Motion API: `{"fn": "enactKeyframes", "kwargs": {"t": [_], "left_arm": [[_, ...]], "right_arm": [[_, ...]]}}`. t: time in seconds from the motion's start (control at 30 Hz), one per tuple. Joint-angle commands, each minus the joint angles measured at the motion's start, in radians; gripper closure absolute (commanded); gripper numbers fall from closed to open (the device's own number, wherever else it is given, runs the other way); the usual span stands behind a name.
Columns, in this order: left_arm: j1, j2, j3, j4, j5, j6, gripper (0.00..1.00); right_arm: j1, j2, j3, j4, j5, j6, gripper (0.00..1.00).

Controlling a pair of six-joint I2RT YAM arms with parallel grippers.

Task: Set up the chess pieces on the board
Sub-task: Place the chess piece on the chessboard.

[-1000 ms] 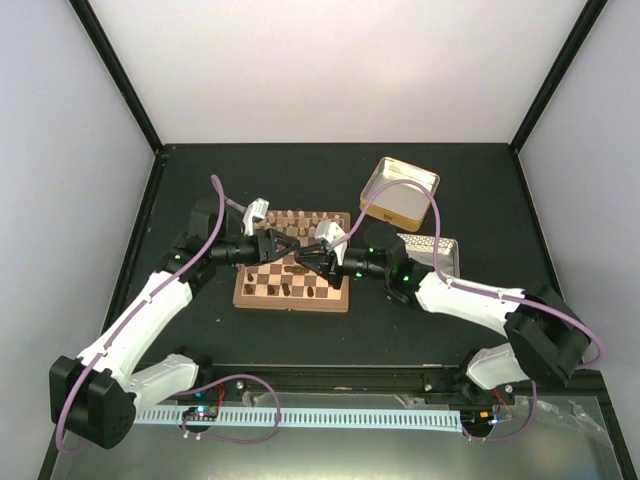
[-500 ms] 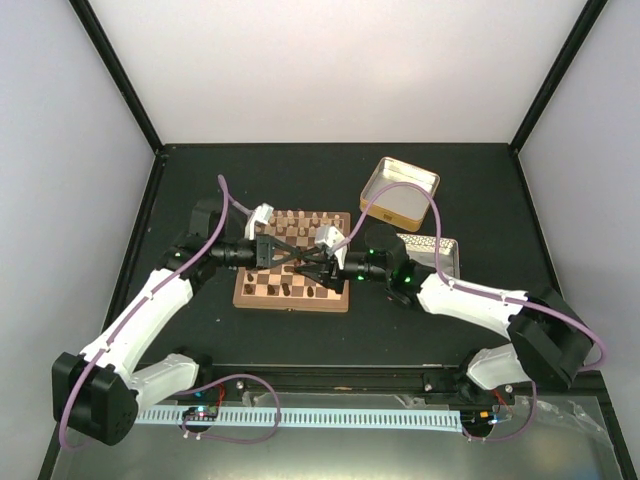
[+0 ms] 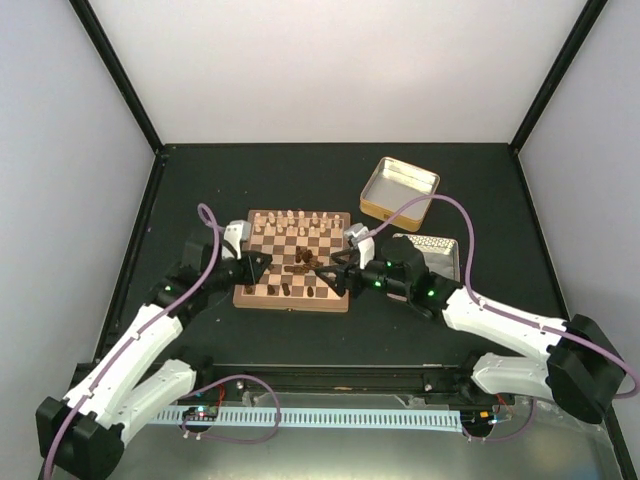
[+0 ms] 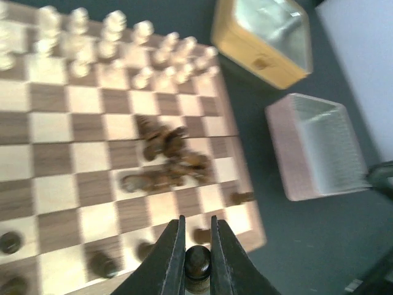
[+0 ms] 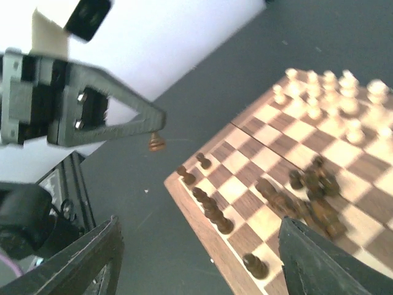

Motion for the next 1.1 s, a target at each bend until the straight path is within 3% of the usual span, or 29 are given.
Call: {"fn": "enactKeyframes", "kwargs": {"t": [0.0, 0.17, 0.53, 1.07], "left_arm": [[-0.061, -0.012, -0.067, -0.005, -0.337, 0.004, 0.98], [-0.096, 0.06, -0.099, 0.034, -0.443, 0.01, 0.98], [-0.097, 0.324, -0.049, 0.099, -0.497, 0.039, 0.98], [-0.097, 0.412, -0.103, 0.219, -0.492, 0.072, 0.92]], "right_arm": [[0.004, -0.016, 0.058, -0.226, 0.167, 0.181, 0.31], [0.002, -0.012, 0.088, -0.322, 0.263, 0.231, 0.31], [0.003, 0.016, 0.143, -0.383, 0.268, 0.193, 0.31], [0.004, 0.089, 0.203, -0.403, 0.218, 0.173, 0.32]]}}
